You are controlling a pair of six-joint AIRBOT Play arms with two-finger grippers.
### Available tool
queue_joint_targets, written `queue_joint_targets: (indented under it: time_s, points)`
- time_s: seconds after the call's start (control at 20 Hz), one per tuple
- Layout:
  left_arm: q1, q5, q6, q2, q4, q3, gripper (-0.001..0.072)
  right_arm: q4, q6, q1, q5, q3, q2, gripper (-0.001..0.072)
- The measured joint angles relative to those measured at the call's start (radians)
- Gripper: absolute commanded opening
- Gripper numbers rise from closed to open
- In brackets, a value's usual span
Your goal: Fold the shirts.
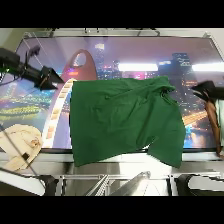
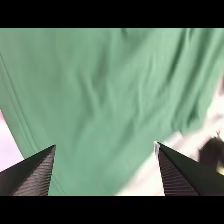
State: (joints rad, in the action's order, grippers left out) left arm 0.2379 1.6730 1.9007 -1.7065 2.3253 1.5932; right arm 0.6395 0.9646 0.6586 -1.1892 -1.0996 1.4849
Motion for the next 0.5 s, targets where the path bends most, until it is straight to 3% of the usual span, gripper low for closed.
queue_joint_targets:
  time_s: [0.25,0.5]
  points:
    - [0.010,-0.142,0.021,0.386,-0.005,-0.703,0.0692,0.028,-0.100,0.185,-0.048,0.182,-0.071,0.0463]
    - [0.011,-0.354,0.026,0.691,0.076,-1.237,0.0692,-0.037,-0.171,0.237,-0.020,0.274,-0.097,0.0463]
